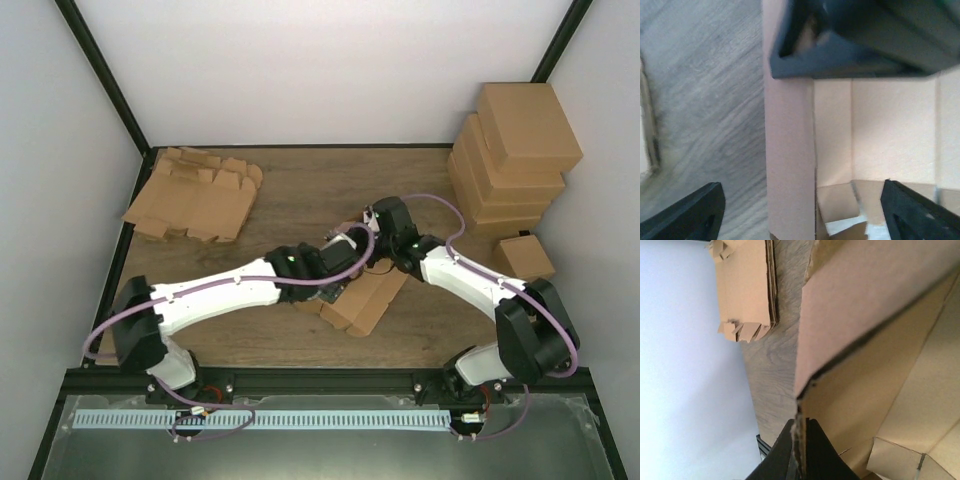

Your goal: Fold the paper box

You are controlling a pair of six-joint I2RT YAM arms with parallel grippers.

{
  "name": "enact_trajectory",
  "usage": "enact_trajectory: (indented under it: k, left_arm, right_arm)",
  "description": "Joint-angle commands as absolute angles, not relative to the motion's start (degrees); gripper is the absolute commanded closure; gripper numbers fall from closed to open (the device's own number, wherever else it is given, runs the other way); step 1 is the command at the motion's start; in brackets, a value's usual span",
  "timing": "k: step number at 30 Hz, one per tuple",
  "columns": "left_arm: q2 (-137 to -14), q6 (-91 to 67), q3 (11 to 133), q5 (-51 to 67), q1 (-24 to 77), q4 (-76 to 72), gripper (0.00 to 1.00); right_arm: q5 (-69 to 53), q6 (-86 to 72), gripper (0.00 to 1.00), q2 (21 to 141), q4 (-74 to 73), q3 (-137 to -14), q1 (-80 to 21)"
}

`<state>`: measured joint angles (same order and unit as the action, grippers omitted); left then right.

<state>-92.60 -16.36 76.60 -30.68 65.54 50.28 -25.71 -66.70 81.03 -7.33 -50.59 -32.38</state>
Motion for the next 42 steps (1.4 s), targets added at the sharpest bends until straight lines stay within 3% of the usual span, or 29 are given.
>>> enact_trajectory:
  k: [1, 6, 12, 21, 28, 42]
  left_arm:
    - [-83.35, -17.16, 74.66, -16.8, 60.08, 44.35, 0.04]
    - [-76.46, -20.17, 69.05, 2.98, 47.44, 39.44, 0.0]
    - [-75.21, -20.58, 63.48, 17.13, 37.73, 35.89, 0.0]
    - [-76.4, -17.9, 62.41, 20.51, 32.27, 36.02, 0.0]
    - [-75.69, -14.34, 65.69, 23.47, 24.42, 41.13, 0.0]
    - [-83.28, -12.43, 59.5, 30.66, 24.51, 35.41, 0.0]
  right_arm:
    - [-29.95, -65.74, 0.99, 78.97, 2.89, -46.11, -32.7]
    - [-34.15, -66.21, 0.99, 78.58, 16.51, -39.39, -32.7]
    - [-36.34, -68.07, 0.99, 80.43, 36.74, -31.0, -32.7]
    - [-38.8, -69.22, 0.99, 88.67, 54.6, -30.61, -32.89]
    - [-40.02, -71.4, 0.99, 96.92, 55.03, -37.95, -33.93]
    - [-41.53, -69.8, 0.99, 108.18, 56.38, -40.45, -33.88]
